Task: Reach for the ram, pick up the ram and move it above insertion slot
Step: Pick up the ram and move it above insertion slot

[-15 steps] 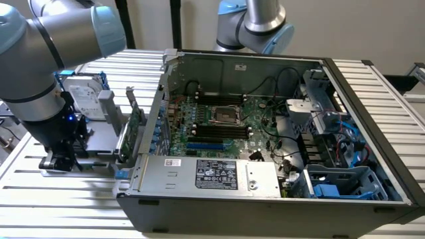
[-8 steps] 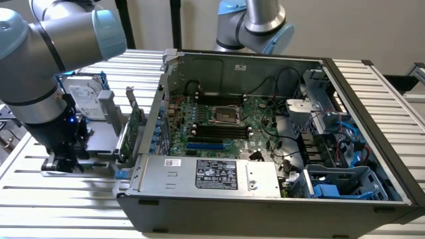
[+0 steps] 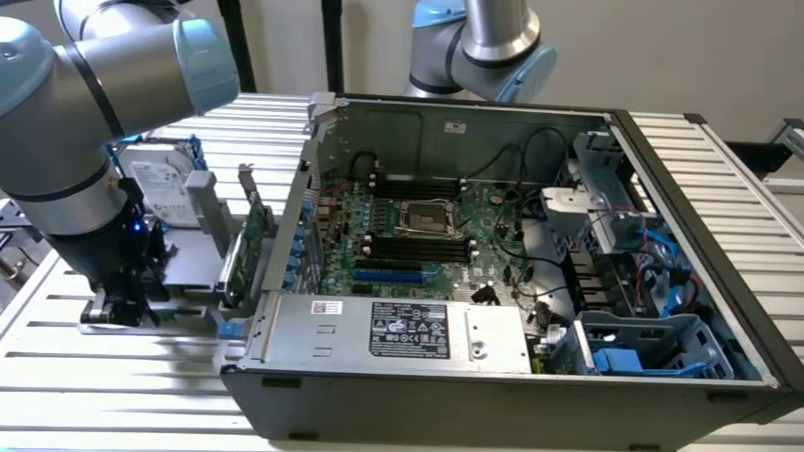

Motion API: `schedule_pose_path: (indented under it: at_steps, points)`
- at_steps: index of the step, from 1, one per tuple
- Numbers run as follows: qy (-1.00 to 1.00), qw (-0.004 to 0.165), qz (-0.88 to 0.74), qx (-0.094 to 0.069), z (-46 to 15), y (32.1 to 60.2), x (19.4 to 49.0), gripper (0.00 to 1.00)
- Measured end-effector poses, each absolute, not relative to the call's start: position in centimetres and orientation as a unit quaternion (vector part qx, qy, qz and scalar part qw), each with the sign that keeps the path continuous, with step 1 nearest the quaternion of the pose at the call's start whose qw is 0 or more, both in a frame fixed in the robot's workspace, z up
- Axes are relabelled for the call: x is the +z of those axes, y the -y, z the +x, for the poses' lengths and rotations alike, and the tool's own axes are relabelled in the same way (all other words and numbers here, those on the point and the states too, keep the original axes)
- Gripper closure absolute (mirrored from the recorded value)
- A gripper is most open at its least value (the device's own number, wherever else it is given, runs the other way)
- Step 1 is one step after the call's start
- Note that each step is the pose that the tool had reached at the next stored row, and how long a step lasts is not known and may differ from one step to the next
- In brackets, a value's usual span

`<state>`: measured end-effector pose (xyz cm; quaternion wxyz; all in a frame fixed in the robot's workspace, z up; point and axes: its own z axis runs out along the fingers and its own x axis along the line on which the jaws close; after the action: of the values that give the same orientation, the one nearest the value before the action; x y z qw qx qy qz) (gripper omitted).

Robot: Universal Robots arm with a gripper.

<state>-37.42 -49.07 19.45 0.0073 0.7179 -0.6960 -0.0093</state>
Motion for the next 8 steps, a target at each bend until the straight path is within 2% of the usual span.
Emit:
schedule_pose_path:
  at_steps: [4, 6, 7, 8]
  points:
    - [0.696, 0.007, 0.718, -0.009, -37.43, 49.07, 19.42, 0.58]
    - [0.696, 0.007, 0.718, -0.009, -37.42, 49.07, 19.41, 0.66]
    - [0.696, 0.007, 0.718, -0.009, -37.42, 49.07, 19.41, 0.66]
    - [0.696, 0.007, 0.718, -0.009, -37.42, 49.07, 19.41, 0.73]
